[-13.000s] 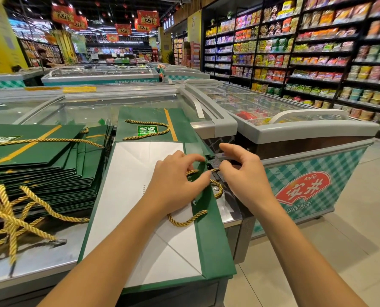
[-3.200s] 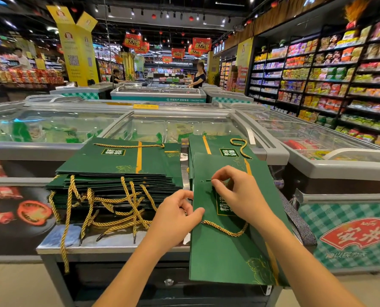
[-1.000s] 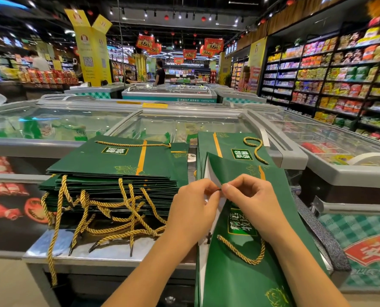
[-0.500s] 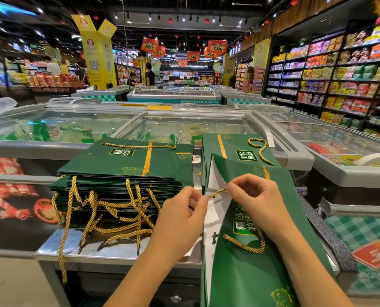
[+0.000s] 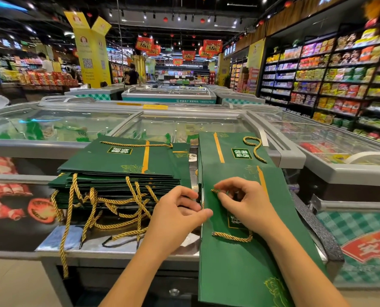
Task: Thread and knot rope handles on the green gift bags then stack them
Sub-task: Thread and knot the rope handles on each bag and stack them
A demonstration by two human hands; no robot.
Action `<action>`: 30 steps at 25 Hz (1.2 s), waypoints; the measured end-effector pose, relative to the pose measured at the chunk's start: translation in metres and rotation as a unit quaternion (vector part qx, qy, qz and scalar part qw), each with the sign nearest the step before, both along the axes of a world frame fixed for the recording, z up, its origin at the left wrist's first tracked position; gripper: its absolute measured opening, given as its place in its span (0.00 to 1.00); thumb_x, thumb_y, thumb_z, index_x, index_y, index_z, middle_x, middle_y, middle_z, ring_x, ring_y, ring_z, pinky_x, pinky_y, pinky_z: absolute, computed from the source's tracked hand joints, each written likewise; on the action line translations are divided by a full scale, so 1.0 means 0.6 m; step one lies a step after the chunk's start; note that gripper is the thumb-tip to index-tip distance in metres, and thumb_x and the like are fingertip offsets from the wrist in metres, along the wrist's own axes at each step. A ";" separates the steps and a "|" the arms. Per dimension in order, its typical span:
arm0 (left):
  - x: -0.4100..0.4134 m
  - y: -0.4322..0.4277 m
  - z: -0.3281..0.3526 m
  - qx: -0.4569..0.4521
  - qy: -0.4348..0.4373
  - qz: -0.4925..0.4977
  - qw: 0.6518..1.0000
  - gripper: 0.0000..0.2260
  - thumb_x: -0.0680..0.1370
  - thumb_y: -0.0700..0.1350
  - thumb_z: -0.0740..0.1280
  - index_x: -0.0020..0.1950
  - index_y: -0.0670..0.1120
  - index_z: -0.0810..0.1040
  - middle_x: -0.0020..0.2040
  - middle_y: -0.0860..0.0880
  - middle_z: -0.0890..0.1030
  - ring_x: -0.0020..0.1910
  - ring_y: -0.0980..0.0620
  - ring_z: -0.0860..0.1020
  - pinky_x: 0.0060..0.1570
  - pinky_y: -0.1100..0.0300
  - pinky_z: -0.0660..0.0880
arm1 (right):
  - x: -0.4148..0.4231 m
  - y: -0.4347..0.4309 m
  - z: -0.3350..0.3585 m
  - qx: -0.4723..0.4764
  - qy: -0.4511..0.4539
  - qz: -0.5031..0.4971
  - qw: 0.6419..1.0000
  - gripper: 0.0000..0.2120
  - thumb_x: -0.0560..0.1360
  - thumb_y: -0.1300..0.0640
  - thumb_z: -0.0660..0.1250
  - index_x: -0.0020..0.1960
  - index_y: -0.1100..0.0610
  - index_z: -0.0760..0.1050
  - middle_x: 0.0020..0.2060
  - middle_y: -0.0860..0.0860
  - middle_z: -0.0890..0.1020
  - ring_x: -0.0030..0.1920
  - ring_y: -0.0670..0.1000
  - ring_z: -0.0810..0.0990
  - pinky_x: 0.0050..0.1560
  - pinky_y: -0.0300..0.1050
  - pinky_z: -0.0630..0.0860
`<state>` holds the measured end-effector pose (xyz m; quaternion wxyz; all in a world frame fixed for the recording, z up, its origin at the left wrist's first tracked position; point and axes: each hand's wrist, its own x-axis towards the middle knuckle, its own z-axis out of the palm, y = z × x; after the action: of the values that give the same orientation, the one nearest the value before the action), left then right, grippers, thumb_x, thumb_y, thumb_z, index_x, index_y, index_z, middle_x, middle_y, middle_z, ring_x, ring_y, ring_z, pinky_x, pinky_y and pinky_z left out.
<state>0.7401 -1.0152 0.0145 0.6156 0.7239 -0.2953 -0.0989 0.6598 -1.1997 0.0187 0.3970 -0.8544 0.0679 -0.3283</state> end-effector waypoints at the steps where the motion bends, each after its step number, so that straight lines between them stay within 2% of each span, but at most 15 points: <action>1: 0.000 0.000 0.000 0.006 -0.004 -0.001 1.000 0.16 0.69 0.44 0.80 0.52 0.51 0.79 0.43 0.49 0.84 0.39 0.48 0.85 0.45 0.51 0.83 | -0.002 0.002 0.003 0.001 0.004 0.002 1.000 0.10 0.74 0.63 0.74 0.48 0.48 0.85 0.35 0.41 0.82 0.33 0.42 0.75 0.38 0.33 0.71; 4: 0.002 0.000 0.000 0.039 -0.016 -0.050 0.998 0.23 0.70 0.45 0.79 0.62 0.57 0.77 0.46 0.50 0.85 0.38 0.47 0.85 0.44 0.47 0.83 | -0.011 0.003 0.013 0.005 0.031 0.022 0.999 0.12 0.75 0.66 0.71 0.50 0.50 0.85 0.37 0.45 0.83 0.35 0.42 0.76 0.40 0.36 0.73; 6: 0.004 0.000 0.002 0.067 -0.014 -0.102 0.992 0.29 0.72 0.45 0.77 0.69 0.63 0.72 0.49 0.49 0.84 0.38 0.47 0.84 0.41 0.51 0.83 | -0.017 0.005 0.020 0.010 0.053 0.035 0.998 0.14 0.75 0.69 0.69 0.52 0.52 0.84 0.40 0.46 0.84 0.38 0.42 0.79 0.43 0.39 0.76; 8: 0.005 0.001 0.004 0.090 -0.029 -0.124 0.988 0.32 0.74 0.44 0.76 0.74 0.61 0.68 0.51 0.49 0.82 0.34 0.50 0.81 0.37 0.55 0.81 | -0.026 0.011 0.028 -0.027 0.082 0.026 0.996 0.17 0.73 0.71 0.68 0.53 0.52 0.84 0.42 0.46 0.83 0.40 0.41 0.80 0.45 0.36 0.76; 11: 0.002 0.005 0.008 0.085 -0.035 -0.127 0.988 0.33 0.74 0.42 0.75 0.76 0.58 0.68 0.50 0.48 0.79 0.31 0.55 0.76 0.34 0.59 0.78 | -0.040 0.008 0.036 -0.116 0.111 -0.061 0.985 0.17 0.72 0.68 0.68 0.54 0.50 0.82 0.45 0.46 0.81 0.45 0.41 0.78 0.48 0.36 0.73; 13: 0.003 0.007 0.006 0.066 -0.027 -0.132 0.989 0.33 0.74 0.41 0.75 0.75 0.58 0.68 0.49 0.48 0.77 0.30 0.56 0.74 0.35 0.61 0.77 | -0.056 -0.003 0.043 -0.148 0.128 -0.169 0.966 0.12 0.73 0.58 0.72 0.55 0.49 0.81 0.48 0.47 0.79 0.50 0.47 0.77 0.55 0.46 0.75; 15: 0.008 0.008 0.003 0.047 -0.032 -0.131 0.990 0.33 0.73 0.42 0.76 0.75 0.58 0.69 0.47 0.48 0.76 0.33 0.57 0.73 0.39 0.62 0.77 | -0.072 -0.009 0.048 -0.170 0.192 -0.272 0.927 0.21 0.72 0.43 0.72 0.63 0.47 0.77 0.56 0.49 0.76 0.60 0.54 0.74 0.62 0.53 0.72; 17: 0.011 0.008 -0.001 0.020 -0.035 -0.129 0.991 0.33 0.73 0.41 0.77 0.75 0.57 0.70 0.45 0.49 0.76 0.36 0.57 0.74 0.42 0.61 0.76 | -0.081 -0.008 0.045 -0.167 0.237 -0.310 0.905 0.31 0.71 0.35 0.70 0.69 0.47 0.70 0.65 0.50 0.72 0.66 0.56 0.70 0.64 0.56 0.69; 20: 0.013 0.010 -0.006 -0.017 -0.033 -0.123 0.992 0.33 0.72 0.40 0.77 0.74 0.56 0.71 0.47 0.40 0.77 0.39 0.55 0.74 0.44 0.59 0.75 | -0.086 -0.004 0.039 -0.147 0.246 -0.313 0.906 0.36 0.69 0.31 0.68 0.71 0.47 0.67 0.72 0.50 0.66 0.71 0.57 0.67 0.66 0.60 0.69; 23: 0.014 0.012 -0.008 -0.044 -0.028 -0.122 0.991 0.33 0.71 0.40 0.76 0.73 0.58 0.72 0.51 0.36 0.76 0.41 0.51 0.74 0.47 0.47 0.78 | -0.089 -0.004 0.035 -0.099 0.221 -0.284 0.928 0.34 0.68 0.33 0.70 0.68 0.49 0.68 0.70 0.49 0.67 0.66 0.55 0.72 0.59 0.58 0.75; 26: 0.012 0.013 -0.007 -0.059 -0.024 -0.133 0.989 0.31 0.72 0.37 0.76 0.70 0.59 0.74 0.49 0.39 0.78 0.41 0.51 0.76 0.50 0.49 0.79 | -0.093 0.003 0.031 -0.100 0.173 -0.294 0.935 0.24 0.70 0.38 0.71 0.60 0.48 0.71 0.62 0.45 0.70 0.56 0.52 0.75 0.49 0.52 0.72; 30: 0.011 0.014 -0.007 -0.061 -0.030 -0.124 0.990 0.31 0.72 0.36 0.76 0.71 0.58 0.74 0.51 0.38 0.78 0.38 0.53 0.75 0.48 0.54 0.78 | -0.098 0.009 0.024 -0.079 0.097 -0.309 0.943 0.10 0.73 0.49 0.70 0.52 0.50 0.75 0.57 0.46 0.74 0.50 0.50 0.73 0.47 0.49 0.65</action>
<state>0.7467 -1.0068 0.0100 0.6323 0.6458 -0.4062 -0.1348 0.6013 -1.1944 0.0328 0.1986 -0.8479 0.3403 -0.3547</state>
